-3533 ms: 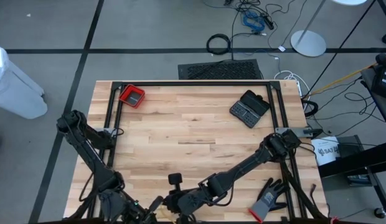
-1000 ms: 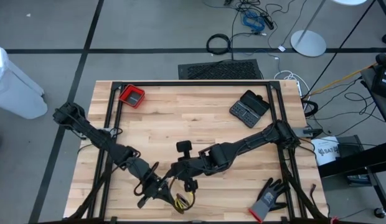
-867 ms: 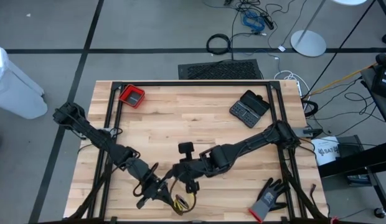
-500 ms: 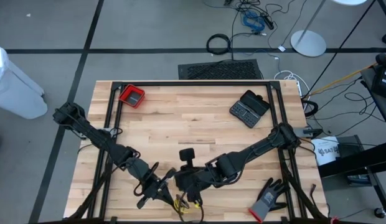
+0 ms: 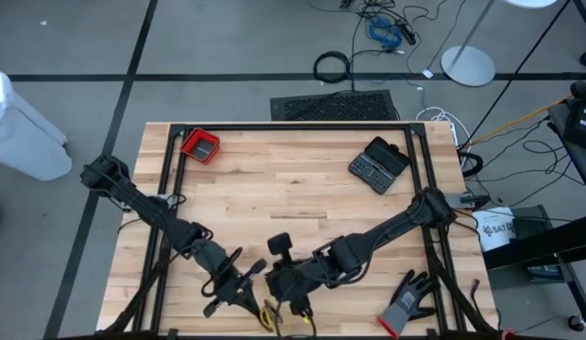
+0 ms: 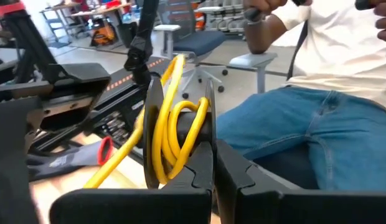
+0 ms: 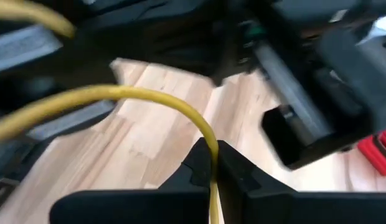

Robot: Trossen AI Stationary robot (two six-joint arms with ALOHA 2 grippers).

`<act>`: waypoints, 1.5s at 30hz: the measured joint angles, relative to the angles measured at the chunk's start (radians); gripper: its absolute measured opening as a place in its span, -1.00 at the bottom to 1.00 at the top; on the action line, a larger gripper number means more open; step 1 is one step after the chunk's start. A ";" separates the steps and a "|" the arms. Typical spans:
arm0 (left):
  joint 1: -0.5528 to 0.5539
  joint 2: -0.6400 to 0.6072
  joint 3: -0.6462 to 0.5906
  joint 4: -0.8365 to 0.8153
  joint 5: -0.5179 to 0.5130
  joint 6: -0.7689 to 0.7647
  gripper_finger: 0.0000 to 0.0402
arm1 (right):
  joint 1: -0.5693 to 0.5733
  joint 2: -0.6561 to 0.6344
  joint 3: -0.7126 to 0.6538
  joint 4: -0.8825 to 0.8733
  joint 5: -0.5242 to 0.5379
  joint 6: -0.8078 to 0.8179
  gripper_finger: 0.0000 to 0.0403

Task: Coil cords
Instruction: Coil the yellow cable wire onto the spool

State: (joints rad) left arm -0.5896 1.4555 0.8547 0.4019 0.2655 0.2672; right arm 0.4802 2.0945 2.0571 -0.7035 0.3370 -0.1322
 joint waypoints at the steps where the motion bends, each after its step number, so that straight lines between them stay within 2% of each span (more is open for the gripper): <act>1: 0.000 0.000 0.000 0.000 0.004 0.000 -1.00 | 0.002 0.000 0.000 -0.007 -0.004 -0.003 -1.00; 5: 0.000 -0.001 0.000 0.001 -0.002 0.000 -1.00 | 0.006 0.000 0.000 -0.042 -0.004 0.010 -1.00; 18: -0.021 -0.074 0.001 -0.002 -0.121 0.013 -1.00 | 0.030 0.000 0.000 -0.107 -0.004 0.095 -1.00; 31: -0.066 -0.117 0.002 -0.164 -0.259 0.030 -1.00 | 0.040 -0.036 0.002 -0.114 0.029 0.154 -1.00; 37: -0.066 -0.117 0.002 -0.172 -0.316 0.029 -1.00 | 0.088 -0.072 0.002 -0.119 0.034 0.158 -1.00; 45: -0.066 -0.145 0.002 -0.181 -0.459 0.029 -1.00 | 0.161 -0.094 0.003 -0.150 0.028 0.222 -1.00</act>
State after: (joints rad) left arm -0.6552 1.3107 0.8562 0.2213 -0.1936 0.2958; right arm 0.6414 2.0006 2.0602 -0.8535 0.3646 0.0899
